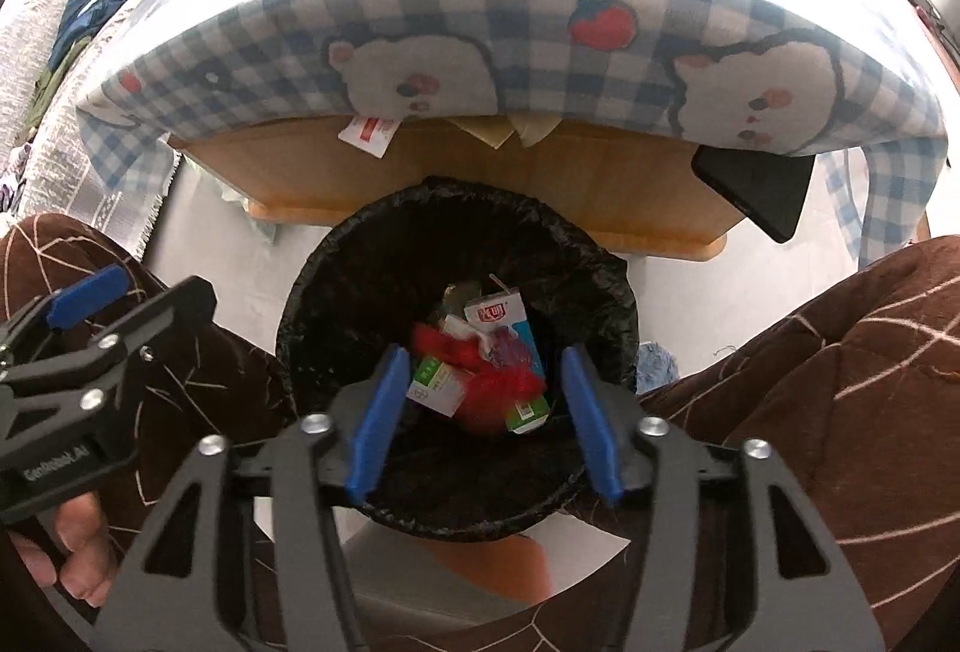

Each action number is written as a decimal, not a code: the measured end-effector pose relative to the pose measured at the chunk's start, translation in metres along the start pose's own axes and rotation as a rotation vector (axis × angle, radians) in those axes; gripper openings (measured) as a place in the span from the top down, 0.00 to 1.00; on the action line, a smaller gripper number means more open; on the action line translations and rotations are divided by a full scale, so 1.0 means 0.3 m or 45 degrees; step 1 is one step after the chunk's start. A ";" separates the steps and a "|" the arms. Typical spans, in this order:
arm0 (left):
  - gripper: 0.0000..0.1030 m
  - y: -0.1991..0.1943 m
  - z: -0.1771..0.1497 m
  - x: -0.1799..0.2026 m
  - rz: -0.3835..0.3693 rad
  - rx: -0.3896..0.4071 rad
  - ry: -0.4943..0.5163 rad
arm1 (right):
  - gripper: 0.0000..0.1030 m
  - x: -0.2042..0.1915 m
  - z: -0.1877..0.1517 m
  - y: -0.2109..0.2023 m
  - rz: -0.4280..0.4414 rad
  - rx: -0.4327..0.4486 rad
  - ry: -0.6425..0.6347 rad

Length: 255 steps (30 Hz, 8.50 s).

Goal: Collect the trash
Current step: 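Move both open tools back over the table, then close the left tool on the white pill bottle while the right tool grips the tissue, then lift the pill bottle and tissue and carry both over the black bin, then open the left tool to drop the white pill bottle into the bin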

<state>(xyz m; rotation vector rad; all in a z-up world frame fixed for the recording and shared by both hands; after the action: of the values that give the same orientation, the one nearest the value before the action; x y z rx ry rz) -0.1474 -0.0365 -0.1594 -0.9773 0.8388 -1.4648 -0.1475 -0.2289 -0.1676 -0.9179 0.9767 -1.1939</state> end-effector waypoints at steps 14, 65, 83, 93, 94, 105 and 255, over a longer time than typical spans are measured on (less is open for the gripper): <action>0.06 -0.070 0.048 0.015 -0.006 0.055 0.006 | 0.09 0.052 0.092 -0.260 0.032 0.236 0.065; 0.06 -0.017 0.616 0.232 0.007 0.202 0.070 | 0.09 0.326 0.955 -0.355 -0.197 0.617 0.018; 0.06 0.107 0.716 0.276 0.000 0.169 0.012 | 0.15 0.347 1.260 -0.103 -0.087 0.506 0.047; 0.06 0.168 0.730 0.308 -0.036 0.146 -0.019 | 0.20 0.433 1.301 -0.074 -0.013 0.470 0.088; 0.06 0.173 0.732 0.311 -0.044 0.144 -0.021 | 0.22 0.426 1.303 -0.069 -0.008 0.464 0.082; 0.10 0.208 0.747 0.330 -0.046 0.149 -0.017 | 0.42 0.351 1.318 0.030 0.002 0.371 0.008; 0.31 0.160 0.024 0.103 -0.031 -0.067 0.002 | 0.77 0.036 0.043 -0.015 -0.032 0.121 -0.012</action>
<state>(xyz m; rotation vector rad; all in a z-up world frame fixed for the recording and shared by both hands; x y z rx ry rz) -0.1223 -0.0726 -0.1965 -1.0291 0.8733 -1.4712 -0.1355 -0.2393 -0.1605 -0.8620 0.8961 -1.2454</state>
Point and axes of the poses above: each gripper's, at about its wrist camera, not at the fingertips, and y roughly the way its jaws point, x to its right, z to its top, the point moved 3 cm from there along y, roughly the way its jaws point, and after that the axes turned 4 degrees about x, right-handed, at the moved point
